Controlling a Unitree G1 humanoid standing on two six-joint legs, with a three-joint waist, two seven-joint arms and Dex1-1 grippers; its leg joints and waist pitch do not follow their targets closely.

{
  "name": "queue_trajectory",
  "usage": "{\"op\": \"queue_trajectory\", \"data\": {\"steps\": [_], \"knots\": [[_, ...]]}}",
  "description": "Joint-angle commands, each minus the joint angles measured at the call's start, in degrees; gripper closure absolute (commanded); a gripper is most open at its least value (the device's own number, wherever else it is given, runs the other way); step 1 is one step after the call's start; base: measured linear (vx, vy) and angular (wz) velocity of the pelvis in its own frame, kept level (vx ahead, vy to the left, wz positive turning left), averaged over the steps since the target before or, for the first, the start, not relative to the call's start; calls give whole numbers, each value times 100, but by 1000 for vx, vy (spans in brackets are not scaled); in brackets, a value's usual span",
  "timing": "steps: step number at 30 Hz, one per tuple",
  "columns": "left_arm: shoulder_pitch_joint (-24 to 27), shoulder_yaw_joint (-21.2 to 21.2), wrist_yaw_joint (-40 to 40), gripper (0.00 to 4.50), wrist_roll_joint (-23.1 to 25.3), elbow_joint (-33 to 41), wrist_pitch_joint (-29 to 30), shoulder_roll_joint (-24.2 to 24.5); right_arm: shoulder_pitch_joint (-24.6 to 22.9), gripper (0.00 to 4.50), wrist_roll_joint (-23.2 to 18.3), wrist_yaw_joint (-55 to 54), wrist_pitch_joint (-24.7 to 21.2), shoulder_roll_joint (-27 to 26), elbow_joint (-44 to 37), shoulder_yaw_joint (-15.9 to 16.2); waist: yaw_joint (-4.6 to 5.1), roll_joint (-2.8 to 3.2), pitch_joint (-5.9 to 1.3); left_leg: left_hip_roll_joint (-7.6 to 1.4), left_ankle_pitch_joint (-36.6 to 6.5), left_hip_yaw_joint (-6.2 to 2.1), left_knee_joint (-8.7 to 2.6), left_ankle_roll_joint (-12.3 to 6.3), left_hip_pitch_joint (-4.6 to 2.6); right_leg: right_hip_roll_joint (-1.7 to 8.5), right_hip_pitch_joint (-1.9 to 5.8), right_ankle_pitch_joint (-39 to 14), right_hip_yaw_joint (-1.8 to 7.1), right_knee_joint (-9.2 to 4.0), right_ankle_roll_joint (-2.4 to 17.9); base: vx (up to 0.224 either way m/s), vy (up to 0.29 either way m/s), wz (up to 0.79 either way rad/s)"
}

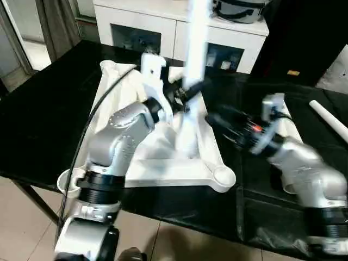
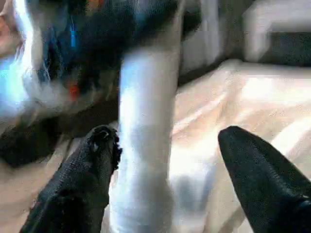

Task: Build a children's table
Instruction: Pick table leg

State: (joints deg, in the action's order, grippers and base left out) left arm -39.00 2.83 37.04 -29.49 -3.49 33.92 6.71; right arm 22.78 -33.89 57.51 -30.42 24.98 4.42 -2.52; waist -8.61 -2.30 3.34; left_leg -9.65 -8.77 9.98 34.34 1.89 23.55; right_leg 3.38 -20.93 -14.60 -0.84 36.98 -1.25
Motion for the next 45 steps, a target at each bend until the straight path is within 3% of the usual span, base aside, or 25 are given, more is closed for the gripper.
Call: {"op": "queue_trajectory", "data": {"steps": [1,2,4,7,17,25,30,31,32,41,45], "knots": [[-92,149,609,264,-282,272,134,117,-6,92,-27,461,-190,185,-181,158,-15,-9,-394,-333,-698,-109,-375,-138,-219,455,175,533,155,-408,1307,0,0,0],[-100,178,746,264,-329,289,154,160,-2,120,-75,542,-243,241,-198,192,-12,-13,-388,-331,-732,-104,-375,-158,-223,458,168,512,155,-410,1351,0,0,0],[-116,300,1256,264,-495,404,191,314,28,130,-274,781,-518,371,-333,308,-10,-22,-386,-336,-746,-108,-381,-189,-223,460,180,433,152,-412,1374,0,0,0],[-125,379,1566,264,-635,539,188,341,80,154,-252,870,-542,333,-356,437,3,-11,-383,-355,-820,-108,-389,-162,-232,468,157,334,152,-412,1437,0,0,0],[-115,453,1660,264,-597,546,16,239,117,230,-415,1047,-743,189,-386,614,-3,-50,-387,-349,-820,-99,-385,-126,-231,475,160,268,154,-416,1439,0,0,0],[-70,453,1581,264,-562,525,-34,210,94,254,-401,1023,-728,129,-346,611,-15,-29,-397,-347,-737,-99,-370,-144,-231,474,157,338,149,-399,1433,0,0,0],[-101,438,1213,264,-231,336,-233,155,79,256,-297,800,-570,59,-331,523,-13,-30,-401,-355,-761,-101,-369,-111,-233,479,164,405,156,-404,1416,0,0,0],[-97,429,1176,208,-196,292,-253,149,86,256,-191,664,-444,21,-284,496,-21,1,-406,-354,-743,-109,-367,-98,-232,480,167,429,151,-390,1416,0,0,0],[-56,391,1054,195,-132,273,-319,126,86,257,-83,481,-278,-47,-239,432,-6,0,-407,-350,-784,-108,-375,-51,-232,471,155,435,148,-398,1394,0,0,0],[166,362,655,141,155,287,-586,75,142,260,316,-571,118,-467,-200,248,22,18,-413,-348,-818,-116,-387,14,-241,464,163,551,149,-390,1347,0,0,0],[199,504,-12,109,818,204,-1025,-11,241,260,646,-1421,393,-858,-85,183,44,23,-404,-355,-916,-122,-415,123,-241,468,151,383,153,-404,1235,0,0,0]]}}
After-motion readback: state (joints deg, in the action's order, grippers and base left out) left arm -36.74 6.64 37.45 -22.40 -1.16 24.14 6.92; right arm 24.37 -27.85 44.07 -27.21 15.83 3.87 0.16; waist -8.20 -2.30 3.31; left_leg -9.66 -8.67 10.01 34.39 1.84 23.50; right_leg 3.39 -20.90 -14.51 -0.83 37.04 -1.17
